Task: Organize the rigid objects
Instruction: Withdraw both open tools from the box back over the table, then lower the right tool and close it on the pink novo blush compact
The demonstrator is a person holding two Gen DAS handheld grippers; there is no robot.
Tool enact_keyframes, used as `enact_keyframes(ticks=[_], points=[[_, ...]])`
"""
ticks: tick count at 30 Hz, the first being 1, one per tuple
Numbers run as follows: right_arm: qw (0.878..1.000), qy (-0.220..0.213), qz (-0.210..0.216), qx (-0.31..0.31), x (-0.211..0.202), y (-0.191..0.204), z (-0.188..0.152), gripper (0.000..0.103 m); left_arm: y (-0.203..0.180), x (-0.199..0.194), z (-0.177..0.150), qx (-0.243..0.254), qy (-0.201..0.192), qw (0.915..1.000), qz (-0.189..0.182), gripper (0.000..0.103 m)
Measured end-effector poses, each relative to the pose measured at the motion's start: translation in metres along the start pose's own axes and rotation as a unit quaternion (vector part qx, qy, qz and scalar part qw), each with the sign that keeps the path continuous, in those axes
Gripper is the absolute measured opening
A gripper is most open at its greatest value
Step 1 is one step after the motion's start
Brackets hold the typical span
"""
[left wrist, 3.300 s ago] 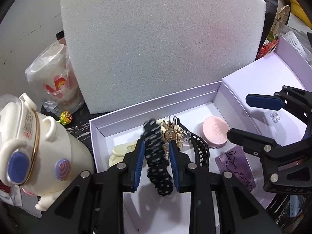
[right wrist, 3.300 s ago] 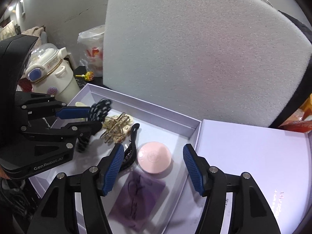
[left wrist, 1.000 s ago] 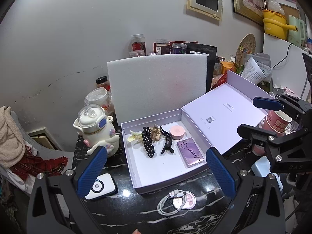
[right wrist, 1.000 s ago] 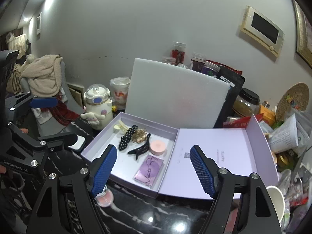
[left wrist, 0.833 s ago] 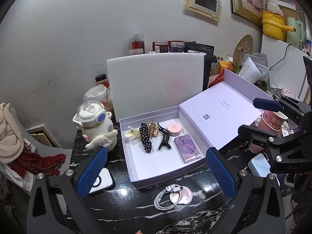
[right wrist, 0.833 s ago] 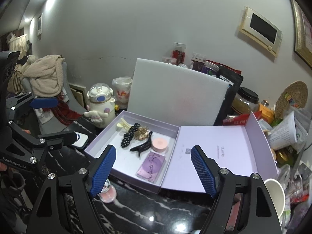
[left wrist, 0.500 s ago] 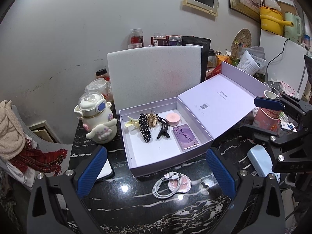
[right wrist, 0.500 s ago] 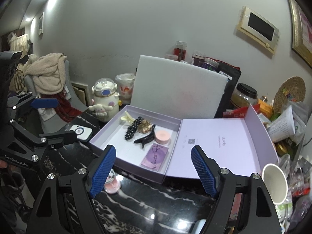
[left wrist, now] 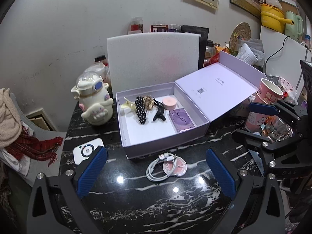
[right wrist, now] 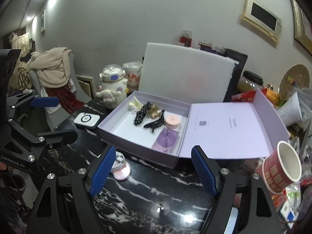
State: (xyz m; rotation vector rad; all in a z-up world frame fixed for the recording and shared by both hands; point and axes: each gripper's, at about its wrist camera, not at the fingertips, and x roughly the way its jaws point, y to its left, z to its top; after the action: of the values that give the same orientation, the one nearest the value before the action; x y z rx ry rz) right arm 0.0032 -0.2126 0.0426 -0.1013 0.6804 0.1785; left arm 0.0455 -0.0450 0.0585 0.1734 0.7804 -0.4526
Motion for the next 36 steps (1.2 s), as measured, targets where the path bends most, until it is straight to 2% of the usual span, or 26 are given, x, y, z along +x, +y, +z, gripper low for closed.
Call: enact_keyframes(ticks=[16,36], points=[[0.998,0.046,0.025,0.028,0.034,0.006,-0.043,0.08,0.002,0.024,-0.041,-0.012,0.045,0.9986,-0.026,0.103],[0.993,0.109,0.05,0.023,0.096,0.019,-0.068,0.08,0.03,0.072,-0.07,-0.062,0.102,0.9907,-0.064,0.103]])
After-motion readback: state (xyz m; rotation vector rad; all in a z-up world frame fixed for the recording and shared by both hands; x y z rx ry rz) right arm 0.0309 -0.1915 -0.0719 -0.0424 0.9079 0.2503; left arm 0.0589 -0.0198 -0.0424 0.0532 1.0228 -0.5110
